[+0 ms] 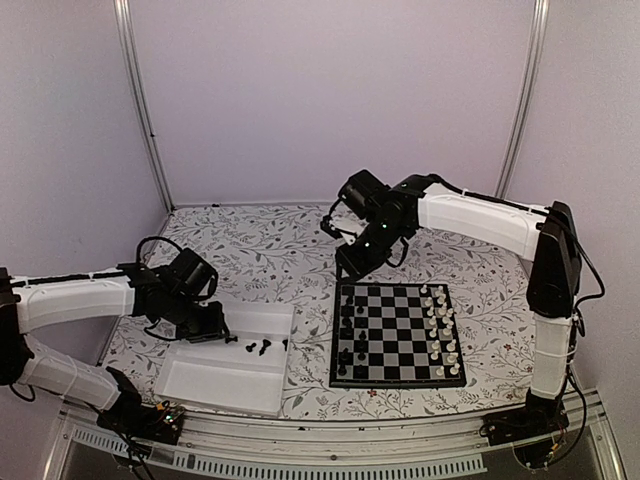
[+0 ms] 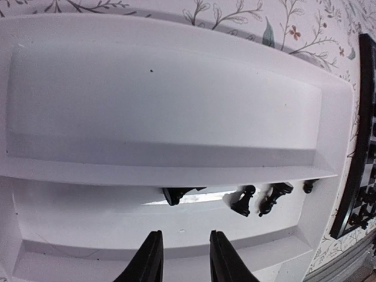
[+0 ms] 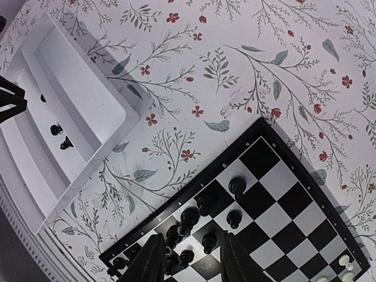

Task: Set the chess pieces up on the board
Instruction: Pick up the chess piece from the storage box, then place the chess piece on the chessboard.

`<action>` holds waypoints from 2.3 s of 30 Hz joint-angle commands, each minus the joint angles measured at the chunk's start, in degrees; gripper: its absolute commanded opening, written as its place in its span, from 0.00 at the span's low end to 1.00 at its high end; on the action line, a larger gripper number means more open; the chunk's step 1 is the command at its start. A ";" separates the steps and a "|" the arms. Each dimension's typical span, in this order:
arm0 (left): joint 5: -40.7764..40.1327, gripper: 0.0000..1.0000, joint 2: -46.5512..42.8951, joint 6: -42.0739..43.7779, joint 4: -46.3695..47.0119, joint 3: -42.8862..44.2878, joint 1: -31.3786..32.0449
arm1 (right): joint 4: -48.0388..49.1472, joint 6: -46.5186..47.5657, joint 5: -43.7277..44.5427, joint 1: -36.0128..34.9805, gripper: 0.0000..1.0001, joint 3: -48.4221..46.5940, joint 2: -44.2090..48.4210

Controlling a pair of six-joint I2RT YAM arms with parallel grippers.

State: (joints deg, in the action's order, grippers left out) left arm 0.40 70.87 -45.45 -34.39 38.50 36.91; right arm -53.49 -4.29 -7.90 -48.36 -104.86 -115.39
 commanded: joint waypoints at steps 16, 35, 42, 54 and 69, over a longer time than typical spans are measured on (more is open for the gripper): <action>0.77 0.26 6.99 1.47 8.53 -1.81 -2.71 | 0.12 -2.49 0.09 -0.23 0.35 3.67 5.09; 7.18 0.11 3.83 3.42 12.01 -5.94 -3.49 | 14.30 -9.02 -16.18 -0.29 0.35 8.03 3.45; 11.60 0.10 -3.97 2.52 13.55 -7.92 -3.49 | 27.12 -18.98 -25.82 -2.52 0.35 8.55 -2.12; 17.87 0.11 -8.14 -4.79 14.43 -5.08 -5.22 | 38.53 -26.81 -30.33 -9.47 0.41 5.03 -9.78; 21.11 0.11 -7.24 -8.38 18.23 -4.32 -5.68 | 38.05 -28.56 -29.73 -10.18 0.43 2.39 -13.02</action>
State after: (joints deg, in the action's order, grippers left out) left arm 20.32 63.40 -52.71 -18.17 32.73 31.97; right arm -15.75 -32.21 -38.15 -58.70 -99.96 -126.21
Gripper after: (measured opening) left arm 0.109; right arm 0.428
